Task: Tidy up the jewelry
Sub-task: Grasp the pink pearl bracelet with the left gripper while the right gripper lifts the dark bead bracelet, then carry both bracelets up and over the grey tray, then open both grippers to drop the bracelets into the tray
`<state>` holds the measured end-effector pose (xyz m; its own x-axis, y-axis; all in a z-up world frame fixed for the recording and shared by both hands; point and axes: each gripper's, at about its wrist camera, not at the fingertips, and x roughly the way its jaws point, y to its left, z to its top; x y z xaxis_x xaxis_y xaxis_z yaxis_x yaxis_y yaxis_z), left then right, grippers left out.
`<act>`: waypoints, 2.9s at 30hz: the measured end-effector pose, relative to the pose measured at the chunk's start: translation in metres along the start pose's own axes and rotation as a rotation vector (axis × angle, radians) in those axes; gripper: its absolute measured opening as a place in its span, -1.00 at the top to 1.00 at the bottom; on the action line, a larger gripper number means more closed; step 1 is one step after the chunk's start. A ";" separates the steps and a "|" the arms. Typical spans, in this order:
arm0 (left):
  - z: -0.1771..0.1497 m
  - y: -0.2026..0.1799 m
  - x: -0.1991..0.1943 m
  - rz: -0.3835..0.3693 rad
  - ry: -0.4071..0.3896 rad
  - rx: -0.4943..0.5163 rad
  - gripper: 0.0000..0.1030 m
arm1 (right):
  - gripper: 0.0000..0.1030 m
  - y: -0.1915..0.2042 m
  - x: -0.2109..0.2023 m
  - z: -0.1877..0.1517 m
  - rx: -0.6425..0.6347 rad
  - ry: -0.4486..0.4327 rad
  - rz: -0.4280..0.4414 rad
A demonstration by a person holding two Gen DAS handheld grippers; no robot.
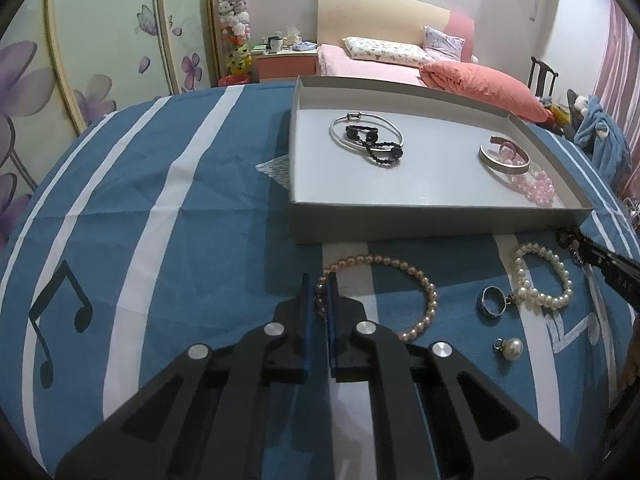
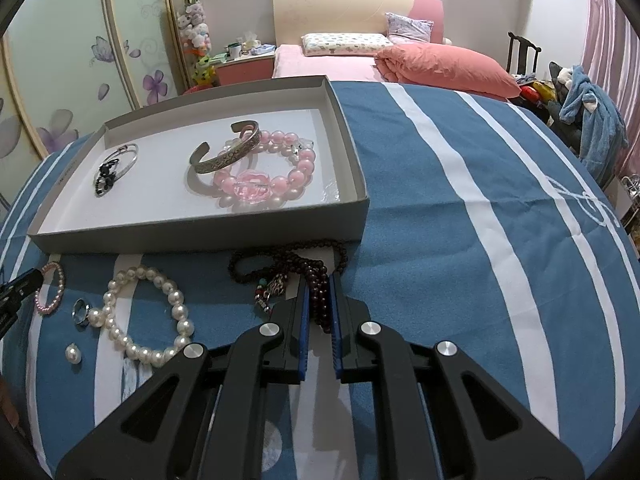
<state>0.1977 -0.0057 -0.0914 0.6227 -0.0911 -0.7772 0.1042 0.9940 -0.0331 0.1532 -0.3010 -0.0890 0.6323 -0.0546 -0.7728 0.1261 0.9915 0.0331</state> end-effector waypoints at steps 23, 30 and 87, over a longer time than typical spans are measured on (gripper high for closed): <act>-0.009 -0.003 -0.088 -0.111 -0.287 -0.077 0.88 | 0.82 0.010 -0.075 -0.005 0.080 -0.251 0.226; -0.011 -0.017 -0.106 -0.082 -0.350 -0.058 0.88 | 0.82 0.023 -0.093 -0.005 0.069 -0.311 0.257; 0.099 -0.050 -0.034 -0.038 -0.503 0.022 0.88 | 0.82 0.059 -0.044 0.085 -0.020 -0.503 0.184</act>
<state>0.2480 -0.0581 -0.0017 0.9142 -0.1502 -0.3764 0.1467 0.9884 -0.0381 0.1983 -0.2502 0.0008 0.9316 0.0746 -0.3557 -0.0322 0.9918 0.1236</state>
